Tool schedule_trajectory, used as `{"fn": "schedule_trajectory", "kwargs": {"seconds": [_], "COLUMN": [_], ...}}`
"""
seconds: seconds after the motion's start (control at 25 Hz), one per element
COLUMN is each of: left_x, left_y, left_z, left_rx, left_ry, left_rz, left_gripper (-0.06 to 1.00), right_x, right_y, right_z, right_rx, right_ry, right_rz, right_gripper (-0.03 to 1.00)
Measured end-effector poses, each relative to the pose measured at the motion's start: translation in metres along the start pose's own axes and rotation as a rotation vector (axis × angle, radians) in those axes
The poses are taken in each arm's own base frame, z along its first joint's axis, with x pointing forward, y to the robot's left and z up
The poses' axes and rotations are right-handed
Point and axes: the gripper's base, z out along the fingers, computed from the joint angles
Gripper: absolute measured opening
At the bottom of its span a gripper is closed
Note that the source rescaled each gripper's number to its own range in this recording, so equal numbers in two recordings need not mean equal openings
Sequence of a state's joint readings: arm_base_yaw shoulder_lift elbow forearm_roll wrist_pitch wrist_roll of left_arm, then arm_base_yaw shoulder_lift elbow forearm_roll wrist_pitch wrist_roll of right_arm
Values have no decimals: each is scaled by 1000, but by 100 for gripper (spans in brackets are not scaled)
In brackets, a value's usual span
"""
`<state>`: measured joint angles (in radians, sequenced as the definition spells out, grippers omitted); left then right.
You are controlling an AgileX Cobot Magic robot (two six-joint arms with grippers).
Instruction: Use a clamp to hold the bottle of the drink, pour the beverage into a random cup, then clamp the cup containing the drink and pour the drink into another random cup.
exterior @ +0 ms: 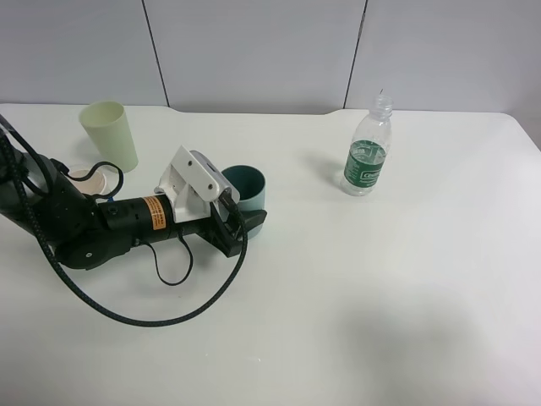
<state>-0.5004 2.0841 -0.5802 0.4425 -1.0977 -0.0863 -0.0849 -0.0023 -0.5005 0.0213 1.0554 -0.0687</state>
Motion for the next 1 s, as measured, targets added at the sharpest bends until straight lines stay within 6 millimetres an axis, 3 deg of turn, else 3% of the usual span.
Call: {"fn": "schedule_trajectory", "kwargs": {"seconds": [0.08,0.12,0.28,0.36,0.44,0.64,1.0], "left_x": [0,0,0,-1,-6,-28,-93], "left_y": [0,0,0,0,0,-2,0], "left_z": [0,0,0,0,-2,-19,-76], "left_rx": [0,0,0,-1,-5,-30,-189], "left_ry": [0,0,0,-3,-5,21,122], "left_rz": [1,1,0,2,10,46,95], "left_gripper": [0,5,80,92,97,98,98], "right_x": [0,0,0,0,0,0,0], "right_y": [0,0,0,0,0,0,0], "right_z": [0,0,0,0,0,0,0], "right_rx": [0,0,0,0,0,0,0], "right_ry": [0,0,0,0,0,0,0], "right_rz": [0,0,0,0,0,0,0], "right_gripper": [100,100,100,100,100,100,100]}}
